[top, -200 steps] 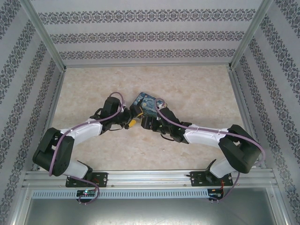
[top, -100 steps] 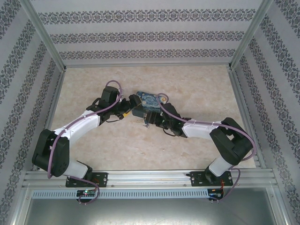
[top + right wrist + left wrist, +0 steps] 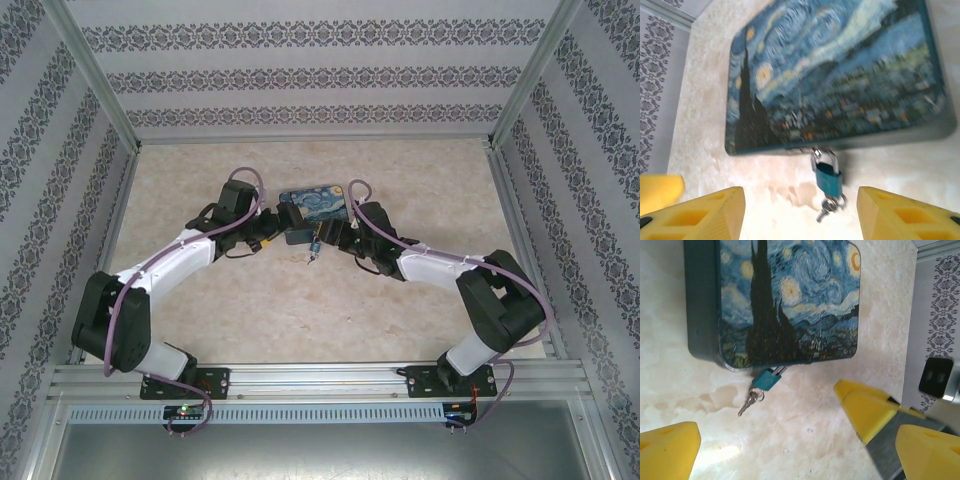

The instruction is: Unlock a padlock with a key

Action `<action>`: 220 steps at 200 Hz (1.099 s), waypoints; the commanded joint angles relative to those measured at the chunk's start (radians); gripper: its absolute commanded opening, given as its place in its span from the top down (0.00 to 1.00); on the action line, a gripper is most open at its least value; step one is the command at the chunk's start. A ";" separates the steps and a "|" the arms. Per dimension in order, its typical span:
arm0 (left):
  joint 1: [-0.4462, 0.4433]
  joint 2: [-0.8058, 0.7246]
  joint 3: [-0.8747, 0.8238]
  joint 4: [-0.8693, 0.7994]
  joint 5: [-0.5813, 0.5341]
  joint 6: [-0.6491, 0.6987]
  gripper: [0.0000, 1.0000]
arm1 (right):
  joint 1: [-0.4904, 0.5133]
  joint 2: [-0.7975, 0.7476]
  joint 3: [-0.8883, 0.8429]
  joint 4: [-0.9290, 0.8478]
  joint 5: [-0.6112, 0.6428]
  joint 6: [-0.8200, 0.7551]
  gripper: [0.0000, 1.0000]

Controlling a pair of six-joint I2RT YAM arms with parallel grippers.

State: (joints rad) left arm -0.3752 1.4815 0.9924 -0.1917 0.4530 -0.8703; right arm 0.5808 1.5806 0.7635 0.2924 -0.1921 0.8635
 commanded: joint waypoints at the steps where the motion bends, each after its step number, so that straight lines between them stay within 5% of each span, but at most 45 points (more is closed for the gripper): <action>1: 0.022 0.045 0.068 -0.063 -0.020 0.069 0.00 | 0.023 -0.027 -0.056 0.018 0.021 -0.019 0.41; 90: 0.076 0.273 0.329 -0.286 -0.171 0.277 0.00 | 0.068 0.118 -0.022 0.079 0.034 -0.052 0.57; 220: 0.075 0.382 0.351 -0.273 -0.147 0.308 0.00 | 0.070 0.291 0.052 0.184 0.006 -0.046 0.60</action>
State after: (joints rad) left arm -0.3073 1.8446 1.3163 -0.4534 0.3019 -0.5793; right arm 0.6395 1.8423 0.7937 0.4492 -0.1741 0.8303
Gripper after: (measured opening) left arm 0.997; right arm 0.399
